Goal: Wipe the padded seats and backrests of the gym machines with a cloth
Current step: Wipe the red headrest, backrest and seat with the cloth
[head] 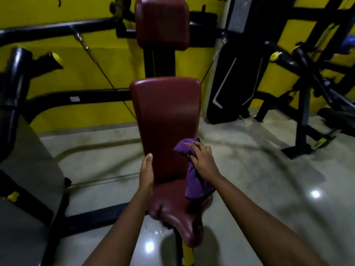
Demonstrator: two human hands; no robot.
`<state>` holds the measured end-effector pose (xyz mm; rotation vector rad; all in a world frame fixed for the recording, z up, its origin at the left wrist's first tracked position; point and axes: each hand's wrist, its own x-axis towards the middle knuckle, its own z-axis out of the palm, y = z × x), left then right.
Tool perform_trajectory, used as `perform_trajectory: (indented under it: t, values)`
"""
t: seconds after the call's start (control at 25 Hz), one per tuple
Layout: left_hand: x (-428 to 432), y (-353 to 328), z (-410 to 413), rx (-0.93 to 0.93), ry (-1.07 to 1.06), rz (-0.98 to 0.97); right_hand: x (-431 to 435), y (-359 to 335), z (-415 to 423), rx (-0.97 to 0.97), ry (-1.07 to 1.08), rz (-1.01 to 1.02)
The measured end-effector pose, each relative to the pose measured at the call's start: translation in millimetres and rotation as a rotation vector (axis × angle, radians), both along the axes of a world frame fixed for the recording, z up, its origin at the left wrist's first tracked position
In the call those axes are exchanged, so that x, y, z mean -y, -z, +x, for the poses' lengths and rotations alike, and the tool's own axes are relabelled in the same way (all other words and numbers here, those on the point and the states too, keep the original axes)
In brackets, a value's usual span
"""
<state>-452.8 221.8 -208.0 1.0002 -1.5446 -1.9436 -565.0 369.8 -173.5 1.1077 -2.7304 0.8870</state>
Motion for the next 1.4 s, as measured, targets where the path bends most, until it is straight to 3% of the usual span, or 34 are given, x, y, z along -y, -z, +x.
perform_trajectory:
  t: [0.4, 0.48, 0.68, 0.76, 0.88, 1.04, 1.16, 1.4]
  values:
    - [-122.3, 117.4, 21.2, 0.310, -0.455, 0.339, -46.1, 153.3, -33.6, 0.149, -0.682, 0.500]
    - [-142.4, 132.8, 21.8, 0.375, -0.545, 0.399, -52.2, 183.7, -11.0, 0.243, -0.704, 0.543]
    - [-163.4, 154.4, 0.5, 0.254, -0.683, 0.689, -69.7, 235.4, 21.2, 0.053, -0.660, 0.387]
    - [-161.7, 172.3, -7.0, 0.274, -0.697, 0.716, -63.1, 241.4, 11.2, 0.026, -0.700, 0.354]
    - [-165.2, 213.0, -14.6, 0.376, -0.689, 0.663, -40.5, 247.6, -16.3, 0.039, -0.784, 0.392]
    - [-157.1, 184.3, -30.2, 0.655, -0.605, 0.426, 18.4, 260.7, -64.8, 0.013, -0.802, 0.503]
    - [-157.9, 190.9, -27.9, 0.723, -0.579, 0.313, 32.7, 263.7, -65.3, -0.052, -0.789, 0.521]
    - [-157.0, 199.8, -30.6, 0.827, -0.556, 0.308, 15.7, 252.3, -29.1, -0.099, -1.155, 0.405]
